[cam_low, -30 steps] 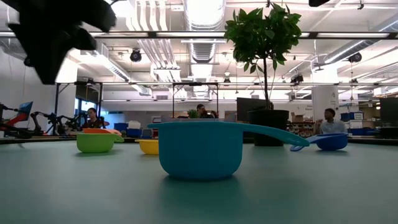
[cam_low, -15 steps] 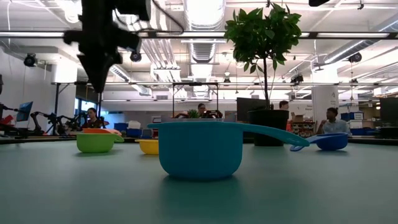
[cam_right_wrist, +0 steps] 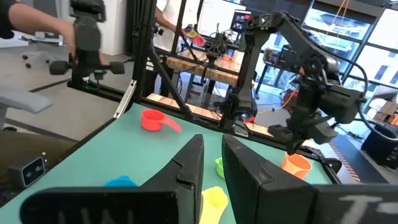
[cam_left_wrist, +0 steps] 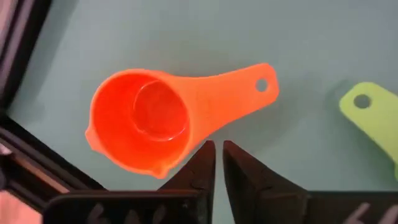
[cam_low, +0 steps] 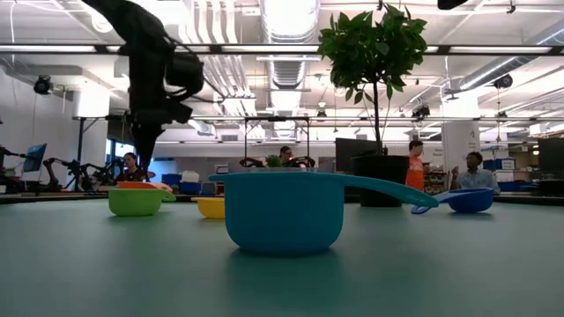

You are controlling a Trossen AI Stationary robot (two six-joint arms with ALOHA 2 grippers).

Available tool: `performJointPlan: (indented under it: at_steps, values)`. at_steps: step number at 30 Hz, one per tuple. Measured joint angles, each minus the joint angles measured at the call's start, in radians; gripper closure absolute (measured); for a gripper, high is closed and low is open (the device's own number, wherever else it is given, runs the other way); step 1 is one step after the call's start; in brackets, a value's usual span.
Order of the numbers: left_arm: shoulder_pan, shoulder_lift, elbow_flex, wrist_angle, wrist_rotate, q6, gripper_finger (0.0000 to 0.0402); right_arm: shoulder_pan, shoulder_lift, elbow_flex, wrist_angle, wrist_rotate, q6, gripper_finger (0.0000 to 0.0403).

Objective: Nest measuring cups in basket
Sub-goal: Stack the orange measuring cup into the purple measuring cup

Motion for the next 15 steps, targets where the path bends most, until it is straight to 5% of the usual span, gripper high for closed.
performJointPlan:
  at_steps: [15]
  values:
    - [0.057, 0.017, -0.016, -0.004, -0.032, 0.425, 0.0226, 0.0, 0.0, 0.0, -0.035, 0.001, 0.037, 0.0355]
